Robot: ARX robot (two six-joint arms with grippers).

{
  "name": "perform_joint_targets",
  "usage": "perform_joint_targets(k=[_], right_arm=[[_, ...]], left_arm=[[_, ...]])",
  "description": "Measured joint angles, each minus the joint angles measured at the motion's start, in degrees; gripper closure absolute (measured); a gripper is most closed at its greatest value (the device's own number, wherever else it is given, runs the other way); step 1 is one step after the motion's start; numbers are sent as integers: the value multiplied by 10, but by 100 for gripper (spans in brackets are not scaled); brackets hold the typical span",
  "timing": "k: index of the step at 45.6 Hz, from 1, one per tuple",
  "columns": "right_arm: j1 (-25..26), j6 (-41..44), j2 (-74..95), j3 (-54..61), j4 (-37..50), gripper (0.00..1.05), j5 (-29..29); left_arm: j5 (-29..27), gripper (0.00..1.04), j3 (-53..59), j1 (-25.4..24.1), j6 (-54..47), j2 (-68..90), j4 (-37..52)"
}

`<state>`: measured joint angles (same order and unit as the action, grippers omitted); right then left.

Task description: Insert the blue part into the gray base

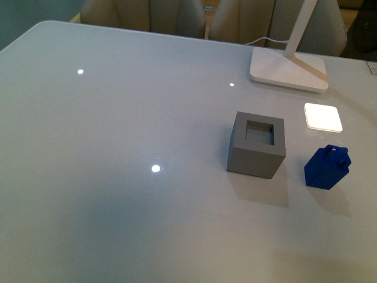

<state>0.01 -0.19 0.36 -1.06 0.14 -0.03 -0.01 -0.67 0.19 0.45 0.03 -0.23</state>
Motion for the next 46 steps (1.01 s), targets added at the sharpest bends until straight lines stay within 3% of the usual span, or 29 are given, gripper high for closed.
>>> perform_joint_targets(k=[25, 28, 30, 33, 37, 46], right_arm=[[-1, -1, 1, -1, -2, 9, -6], [-102, -63, 104, -59, -117, 9, -227], [-156, -97, 172, -86, -124, 9, -303], [-205, -130, 272, -133, -90, 9, -356], [-189, -163, 370, -187, -64, 9, -317], [-82, -168, 632, -323, -29, 9, -196]], left_arm=[[0, 7, 0, 0, 0, 0, 0], [-2, 7, 0, 0, 0, 0, 0], [-1, 7, 0, 0, 0, 0, 0], [0, 7, 0, 0, 0, 0, 0], [0, 7, 0, 0, 0, 0, 0], [0, 7, 0, 0, 0, 0, 0]])
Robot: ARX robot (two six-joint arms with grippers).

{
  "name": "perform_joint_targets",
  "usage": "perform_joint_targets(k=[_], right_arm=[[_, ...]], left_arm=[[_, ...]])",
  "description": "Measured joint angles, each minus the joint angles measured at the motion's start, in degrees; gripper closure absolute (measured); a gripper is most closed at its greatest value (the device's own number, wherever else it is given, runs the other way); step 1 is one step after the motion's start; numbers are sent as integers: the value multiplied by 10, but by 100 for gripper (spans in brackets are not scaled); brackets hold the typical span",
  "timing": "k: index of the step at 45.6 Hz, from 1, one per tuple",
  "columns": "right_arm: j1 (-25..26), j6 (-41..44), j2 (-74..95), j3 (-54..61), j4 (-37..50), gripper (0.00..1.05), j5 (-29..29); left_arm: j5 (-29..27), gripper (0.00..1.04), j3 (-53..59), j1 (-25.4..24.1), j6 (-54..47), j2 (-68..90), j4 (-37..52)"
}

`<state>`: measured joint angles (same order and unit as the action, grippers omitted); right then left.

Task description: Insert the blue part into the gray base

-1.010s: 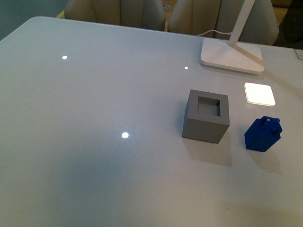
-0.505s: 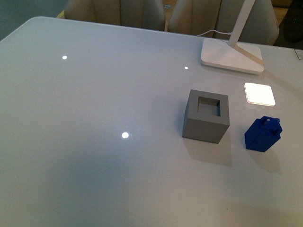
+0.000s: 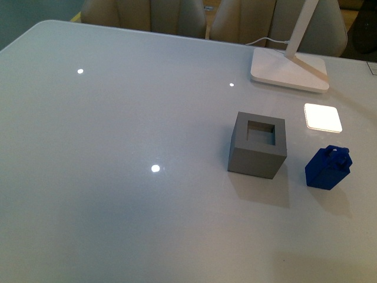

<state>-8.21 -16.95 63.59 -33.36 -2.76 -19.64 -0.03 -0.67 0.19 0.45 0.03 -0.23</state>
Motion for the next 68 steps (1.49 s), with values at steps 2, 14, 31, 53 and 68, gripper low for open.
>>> perform_joint_targets(k=[2, 14, 31, 53, 68], right_arm=[[18, -5, 50, -33, -9, 9, 29], [59, -3, 322, -191, -59, 9, 136], [81, 31, 511, -242, -63, 9, 158], [68, 36, 601, -333, -86, 9, 178], [53, 37, 635, -369, -112, 9, 175]], left_arm=[[0, 7, 0, 0, 0, 0, 0], [0, 7, 0, 0, 0, 0, 0], [0, 7, 0, 0, 0, 0, 0], [0, 7, 0, 0, 0, 0, 0], [0, 7, 0, 0, 0, 0, 0]])
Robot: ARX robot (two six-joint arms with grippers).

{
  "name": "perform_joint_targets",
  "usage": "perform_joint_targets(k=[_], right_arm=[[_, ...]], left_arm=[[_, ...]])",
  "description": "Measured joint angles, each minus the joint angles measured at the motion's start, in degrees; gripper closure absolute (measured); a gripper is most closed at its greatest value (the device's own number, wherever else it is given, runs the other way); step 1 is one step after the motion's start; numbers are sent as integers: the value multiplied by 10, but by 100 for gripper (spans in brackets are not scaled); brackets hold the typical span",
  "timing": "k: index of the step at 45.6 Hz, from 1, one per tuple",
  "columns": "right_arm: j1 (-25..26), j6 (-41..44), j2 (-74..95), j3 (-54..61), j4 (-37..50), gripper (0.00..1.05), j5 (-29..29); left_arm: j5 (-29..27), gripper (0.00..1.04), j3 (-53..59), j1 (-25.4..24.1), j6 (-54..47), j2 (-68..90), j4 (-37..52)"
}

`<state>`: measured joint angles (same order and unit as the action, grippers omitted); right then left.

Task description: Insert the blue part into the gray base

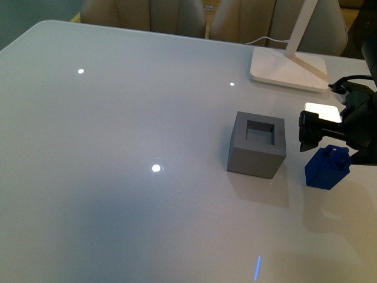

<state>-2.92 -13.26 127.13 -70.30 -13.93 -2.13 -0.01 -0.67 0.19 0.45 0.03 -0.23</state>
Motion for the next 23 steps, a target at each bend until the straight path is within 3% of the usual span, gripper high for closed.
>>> perform_joint_targets(k=[8, 20, 23], right_arm=[[1, 0, 3, 6, -4, 14, -3], [4, 7, 3, 18, -5, 53, -9], [4, 9, 0, 21, -7, 58, -10]], left_arm=[[0, 7, 0, 0, 0, 0, 0], [0, 7, 0, 0, 0, 0, 0], [0, 7, 0, 0, 0, 0, 0]])
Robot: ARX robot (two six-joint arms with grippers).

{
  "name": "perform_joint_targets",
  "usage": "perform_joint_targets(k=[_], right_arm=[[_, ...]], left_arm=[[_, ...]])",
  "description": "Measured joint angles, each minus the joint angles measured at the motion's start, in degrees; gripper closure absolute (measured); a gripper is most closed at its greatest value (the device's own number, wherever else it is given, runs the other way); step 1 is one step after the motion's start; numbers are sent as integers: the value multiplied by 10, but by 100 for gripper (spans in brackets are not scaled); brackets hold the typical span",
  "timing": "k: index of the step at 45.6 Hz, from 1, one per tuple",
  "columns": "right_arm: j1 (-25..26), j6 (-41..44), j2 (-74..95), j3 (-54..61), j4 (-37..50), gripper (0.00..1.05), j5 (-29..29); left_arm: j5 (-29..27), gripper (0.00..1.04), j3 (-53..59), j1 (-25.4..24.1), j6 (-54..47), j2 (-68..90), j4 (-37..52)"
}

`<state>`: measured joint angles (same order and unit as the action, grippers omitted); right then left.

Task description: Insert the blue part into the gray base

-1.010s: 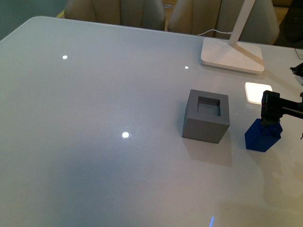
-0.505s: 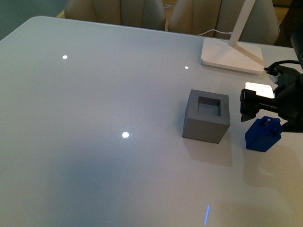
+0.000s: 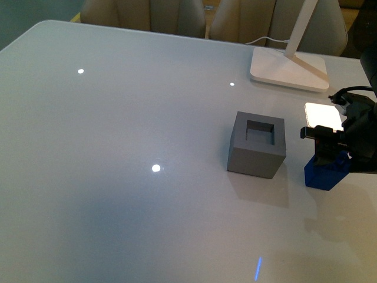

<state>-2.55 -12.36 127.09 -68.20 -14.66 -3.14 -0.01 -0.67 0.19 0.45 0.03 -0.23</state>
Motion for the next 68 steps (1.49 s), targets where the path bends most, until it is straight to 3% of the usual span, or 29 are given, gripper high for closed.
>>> perform_joint_targets(k=[19, 45, 68], right_arm=[[-20, -12, -120, 12, -60, 60, 8], [-154, -132, -101, -110, -132, 60, -20], [-160, -150, -59, -123, -131, 60, -22]], left_arm=[[0, 7, 0, 0, 0, 0, 0], [0, 7, 0, 0, 0, 0, 0], [0, 7, 0, 0, 0, 0, 0]])
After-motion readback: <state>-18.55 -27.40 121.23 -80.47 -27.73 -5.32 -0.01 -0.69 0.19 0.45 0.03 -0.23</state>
